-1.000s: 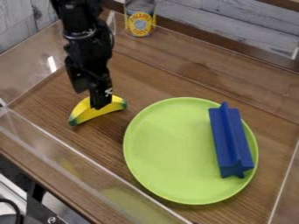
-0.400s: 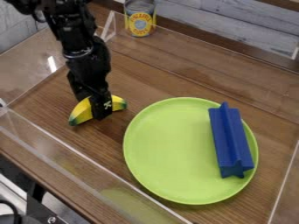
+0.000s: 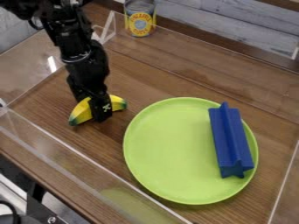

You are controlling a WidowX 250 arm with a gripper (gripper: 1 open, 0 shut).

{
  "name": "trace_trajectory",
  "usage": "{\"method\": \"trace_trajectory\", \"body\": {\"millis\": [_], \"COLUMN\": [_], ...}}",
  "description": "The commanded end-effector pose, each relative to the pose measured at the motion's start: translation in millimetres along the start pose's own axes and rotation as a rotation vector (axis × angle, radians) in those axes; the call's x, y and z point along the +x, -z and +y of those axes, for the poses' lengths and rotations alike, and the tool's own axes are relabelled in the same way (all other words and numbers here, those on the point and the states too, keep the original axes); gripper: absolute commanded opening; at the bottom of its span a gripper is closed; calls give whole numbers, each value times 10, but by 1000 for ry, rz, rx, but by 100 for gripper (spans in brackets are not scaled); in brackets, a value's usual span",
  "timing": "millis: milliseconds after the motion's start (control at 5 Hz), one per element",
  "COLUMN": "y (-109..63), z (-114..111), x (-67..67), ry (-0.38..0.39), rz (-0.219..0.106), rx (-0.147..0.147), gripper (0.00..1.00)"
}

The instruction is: Put the banana in the green plate

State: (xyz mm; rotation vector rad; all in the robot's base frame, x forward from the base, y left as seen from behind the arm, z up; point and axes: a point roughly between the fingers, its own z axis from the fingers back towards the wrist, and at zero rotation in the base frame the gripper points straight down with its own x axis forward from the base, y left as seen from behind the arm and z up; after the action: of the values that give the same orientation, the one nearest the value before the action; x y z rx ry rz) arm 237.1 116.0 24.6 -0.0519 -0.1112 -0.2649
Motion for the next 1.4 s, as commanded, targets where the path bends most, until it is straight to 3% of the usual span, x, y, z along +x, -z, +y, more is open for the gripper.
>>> {"method": "trace_trajectory", "body": {"millis": [0, 200, 400, 600, 1000, 1200], "y": [-51, -77, -99, -130, -286, -540], "z": [44, 30, 15, 5, -28, -73], "x": [28, 32, 39, 47, 82, 128], "ry": [-15, -25, -35, -42, -65, -100], "rz": [-24, -26, -27, -27, -18, -11], "rx": [11, 6, -1, -4, 5, 29], "gripper": [0, 0, 100, 0, 0, 0]}}
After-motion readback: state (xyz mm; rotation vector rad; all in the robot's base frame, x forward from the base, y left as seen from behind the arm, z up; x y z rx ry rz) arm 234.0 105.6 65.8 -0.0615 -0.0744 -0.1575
